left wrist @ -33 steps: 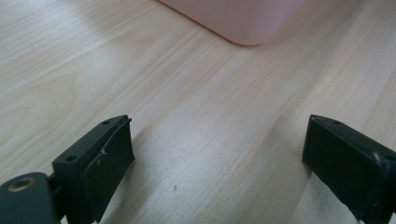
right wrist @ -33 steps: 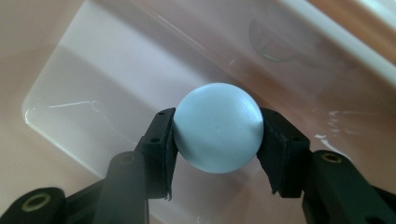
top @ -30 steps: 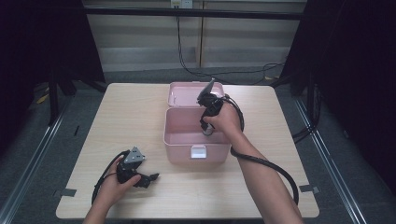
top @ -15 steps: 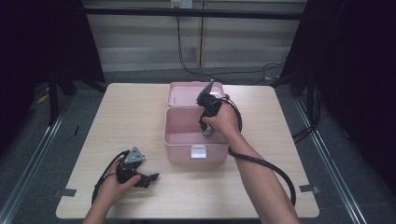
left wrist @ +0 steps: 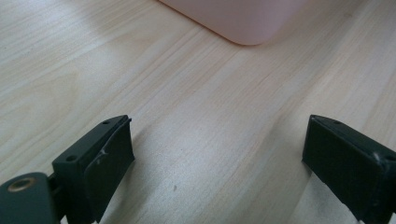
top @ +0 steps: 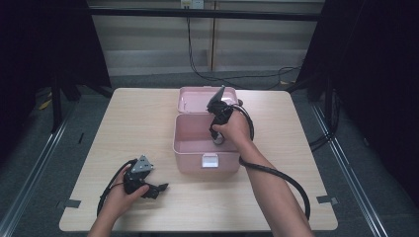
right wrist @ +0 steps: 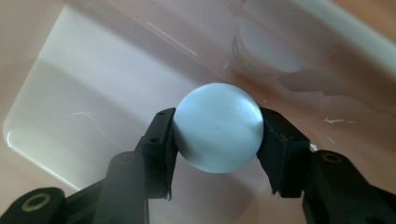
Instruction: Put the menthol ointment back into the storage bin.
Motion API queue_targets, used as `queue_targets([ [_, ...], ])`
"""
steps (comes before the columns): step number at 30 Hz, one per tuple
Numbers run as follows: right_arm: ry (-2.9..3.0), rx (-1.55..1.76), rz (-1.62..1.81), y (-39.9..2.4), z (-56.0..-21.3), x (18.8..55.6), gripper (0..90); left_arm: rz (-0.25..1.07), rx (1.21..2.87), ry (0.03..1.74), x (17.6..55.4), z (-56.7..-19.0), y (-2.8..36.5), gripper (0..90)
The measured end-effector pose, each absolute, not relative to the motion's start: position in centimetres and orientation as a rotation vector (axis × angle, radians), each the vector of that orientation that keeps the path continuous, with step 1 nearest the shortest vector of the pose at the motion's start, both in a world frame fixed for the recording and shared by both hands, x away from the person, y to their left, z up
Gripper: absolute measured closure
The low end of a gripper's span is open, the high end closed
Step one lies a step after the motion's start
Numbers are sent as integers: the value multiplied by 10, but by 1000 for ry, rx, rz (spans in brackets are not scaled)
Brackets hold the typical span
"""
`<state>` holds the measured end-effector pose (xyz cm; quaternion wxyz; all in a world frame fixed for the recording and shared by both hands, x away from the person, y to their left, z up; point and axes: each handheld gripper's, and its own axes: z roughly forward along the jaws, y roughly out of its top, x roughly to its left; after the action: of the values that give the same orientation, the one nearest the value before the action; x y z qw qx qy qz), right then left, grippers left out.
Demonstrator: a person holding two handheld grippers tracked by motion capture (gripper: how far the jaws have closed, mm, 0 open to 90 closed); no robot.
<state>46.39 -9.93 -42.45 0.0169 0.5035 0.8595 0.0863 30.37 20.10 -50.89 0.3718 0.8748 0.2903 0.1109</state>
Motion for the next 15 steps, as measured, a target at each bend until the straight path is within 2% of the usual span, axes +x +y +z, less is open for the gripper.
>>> queue_targets([
  [15, 2656, 1567, 232, -96, -433, 466, 504, 285, 2242, 745, 304, -509, 201, 80],
])
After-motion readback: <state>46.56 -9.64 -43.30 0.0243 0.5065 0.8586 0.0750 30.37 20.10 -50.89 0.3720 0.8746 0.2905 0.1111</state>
